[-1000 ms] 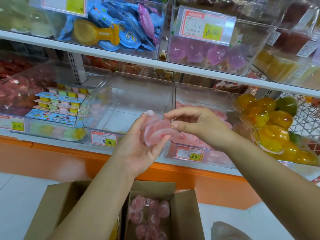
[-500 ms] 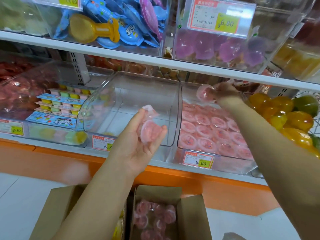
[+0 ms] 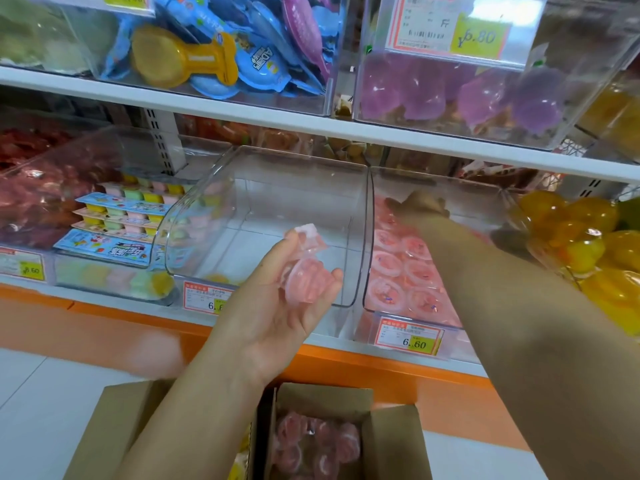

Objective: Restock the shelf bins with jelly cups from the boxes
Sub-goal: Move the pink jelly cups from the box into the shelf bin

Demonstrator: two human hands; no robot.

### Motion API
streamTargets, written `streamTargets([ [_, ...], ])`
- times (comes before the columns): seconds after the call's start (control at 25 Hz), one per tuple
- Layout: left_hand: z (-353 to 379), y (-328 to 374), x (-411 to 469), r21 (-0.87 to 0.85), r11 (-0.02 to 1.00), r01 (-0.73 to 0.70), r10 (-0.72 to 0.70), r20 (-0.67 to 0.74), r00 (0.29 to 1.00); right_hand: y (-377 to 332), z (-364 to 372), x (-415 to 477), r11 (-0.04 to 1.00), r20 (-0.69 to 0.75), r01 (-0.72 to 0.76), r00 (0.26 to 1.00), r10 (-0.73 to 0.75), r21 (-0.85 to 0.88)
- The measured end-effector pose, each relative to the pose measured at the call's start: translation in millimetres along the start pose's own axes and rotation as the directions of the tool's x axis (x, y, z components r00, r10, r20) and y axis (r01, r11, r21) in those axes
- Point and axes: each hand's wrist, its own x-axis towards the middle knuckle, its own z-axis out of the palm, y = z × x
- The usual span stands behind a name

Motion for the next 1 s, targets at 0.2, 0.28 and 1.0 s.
streamTargets([
  [0.2, 0, -3, -1, 0.002, 1.000, 0.014, -0.014, 0.002, 1.000, -4, -6, -5, 0.976, 0.007, 0.018, 1.000, -0.020, 0.217],
  [0.28, 1, -4, -1, 0.007, 1.000, 0.015, -0.015, 0.005, 1.000, -13, -12, -15, 0.974, 0.046, 0.110, 0.992, -0.121, 0.196],
  [1.0, 22, -17, -17, 0.350, 0.937, 0.015, -0.027, 0.032, 0.999, -3, -72, -182, 0.295, -0.057, 0.330, 0.747, -0.663, 0.897],
])
